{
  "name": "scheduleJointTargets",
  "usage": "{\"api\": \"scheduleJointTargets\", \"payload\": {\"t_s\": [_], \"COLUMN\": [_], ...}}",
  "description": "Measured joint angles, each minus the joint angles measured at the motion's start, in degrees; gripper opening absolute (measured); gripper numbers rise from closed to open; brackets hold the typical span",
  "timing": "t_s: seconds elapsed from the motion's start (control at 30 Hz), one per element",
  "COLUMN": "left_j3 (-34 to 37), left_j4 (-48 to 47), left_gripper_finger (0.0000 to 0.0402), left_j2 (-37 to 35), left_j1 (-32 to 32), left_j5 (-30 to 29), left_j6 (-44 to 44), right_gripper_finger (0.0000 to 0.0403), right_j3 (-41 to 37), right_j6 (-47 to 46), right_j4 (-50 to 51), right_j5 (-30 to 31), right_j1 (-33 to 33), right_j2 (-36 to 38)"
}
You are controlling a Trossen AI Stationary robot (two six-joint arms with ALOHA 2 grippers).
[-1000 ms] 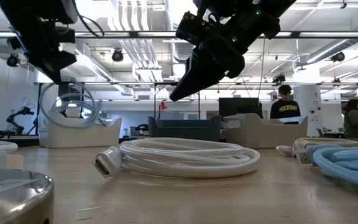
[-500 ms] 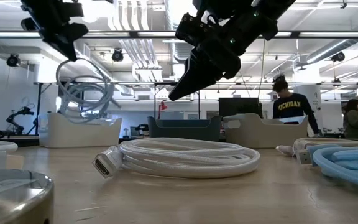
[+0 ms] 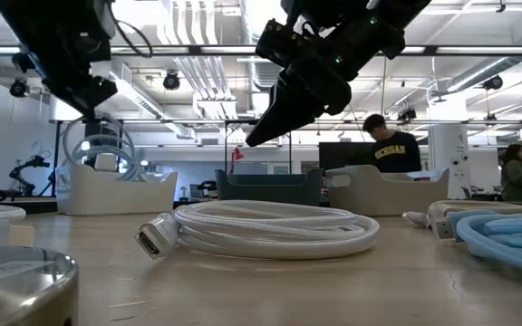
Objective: Pick & Place USB Port
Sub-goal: Put the top blue charger cable into the white bin, then put the top brown charger cable into the brown bin
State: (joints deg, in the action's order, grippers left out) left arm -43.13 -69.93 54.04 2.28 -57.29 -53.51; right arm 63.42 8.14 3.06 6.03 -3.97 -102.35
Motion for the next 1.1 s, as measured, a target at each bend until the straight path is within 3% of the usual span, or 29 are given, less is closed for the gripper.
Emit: {"api": "scheduleJointTargets", "payload": {"t_s": [0.23,0.47,0.73,0.83,0.93,1.1], "left_j3": [4.64,5.48,0.82,-1.75,-3.34,-3.28], "left_j4": [0.94,0.93,1.02,1.88,5.26,16.66], "left_gripper_finger": [0.0034,0.0089,0.0169,0.0184,0.0186,0.0183], "left_j2": [-0.02,-0.02,-0.02,-0.02,-0.02,-0.02], "left_j1": [0.38,0.39,0.37,0.3,0.18,-0.34], "left_j5": [-3.1,-1.4,-0.29,-0.33,-0.38,2.77], "left_j6": [-0.9,-2.51,1.48,3.21,7.13,16.62], "right_gripper_finger": [0.0102,0.0115,0.0141,0.0151,0.016,0.0164], "right_j3": [0.0,0.0,0.0,0.0,0.0,0.0], "right_j6": [1.32,1.92,1.52,-0.23,-3.13,-9.95], "right_j4": [-0.36,-0.41,-0.17,0.93,2.77,8.4], "right_j5": [-0.01,-0.01,-0.24,-3.73,-9.49,-10.42], "right_j1": [0.0,0.0,-0.4,-0.63,-0.71,-0.92], "right_j2": [0.0,0.0,0.0,0.0,0.0,0.36]}}
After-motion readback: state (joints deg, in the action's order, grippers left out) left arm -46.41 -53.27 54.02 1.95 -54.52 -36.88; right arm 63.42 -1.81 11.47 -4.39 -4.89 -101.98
